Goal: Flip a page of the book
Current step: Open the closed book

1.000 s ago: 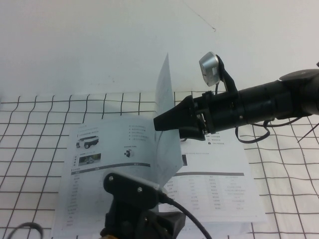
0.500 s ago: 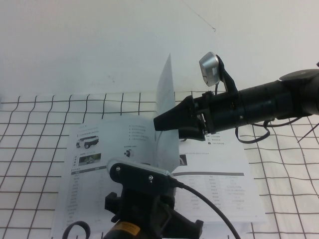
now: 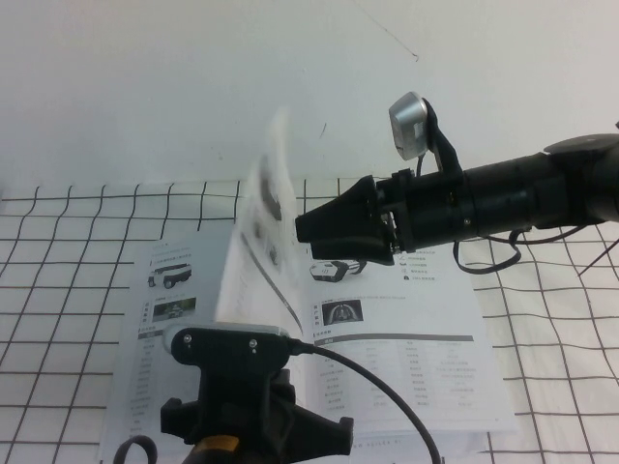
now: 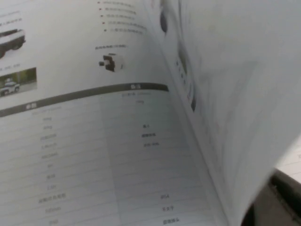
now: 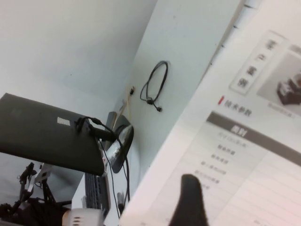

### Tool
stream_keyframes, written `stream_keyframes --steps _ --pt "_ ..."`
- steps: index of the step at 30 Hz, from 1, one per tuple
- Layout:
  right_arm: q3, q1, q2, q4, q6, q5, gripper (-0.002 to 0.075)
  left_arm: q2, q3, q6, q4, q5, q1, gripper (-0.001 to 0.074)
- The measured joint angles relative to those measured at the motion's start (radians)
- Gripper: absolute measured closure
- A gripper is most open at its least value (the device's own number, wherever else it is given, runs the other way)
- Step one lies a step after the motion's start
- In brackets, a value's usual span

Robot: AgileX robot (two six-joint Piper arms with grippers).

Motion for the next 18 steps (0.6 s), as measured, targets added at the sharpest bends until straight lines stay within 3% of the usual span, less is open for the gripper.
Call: stream_keyframes --steps 11,14,18 --pt "0.0 0.0 -0.05 0.0 -0.046 0.003 0.024 0.0 0.0 0.034 -0.095 -0.001 0.0 0.0737" --pt "0.0 0.0 -0.053 -0.17 -0.037 -0.045 0.0333 0.0 0.0 0.05 -0.127 -0.001 0.0 0.0737" --pt "0.0 0.0 -0.053 -0.426 0.023 -0.181 0.0574 0.0 0.0 0.078 -0.173 0.045 0.017 0.0737"
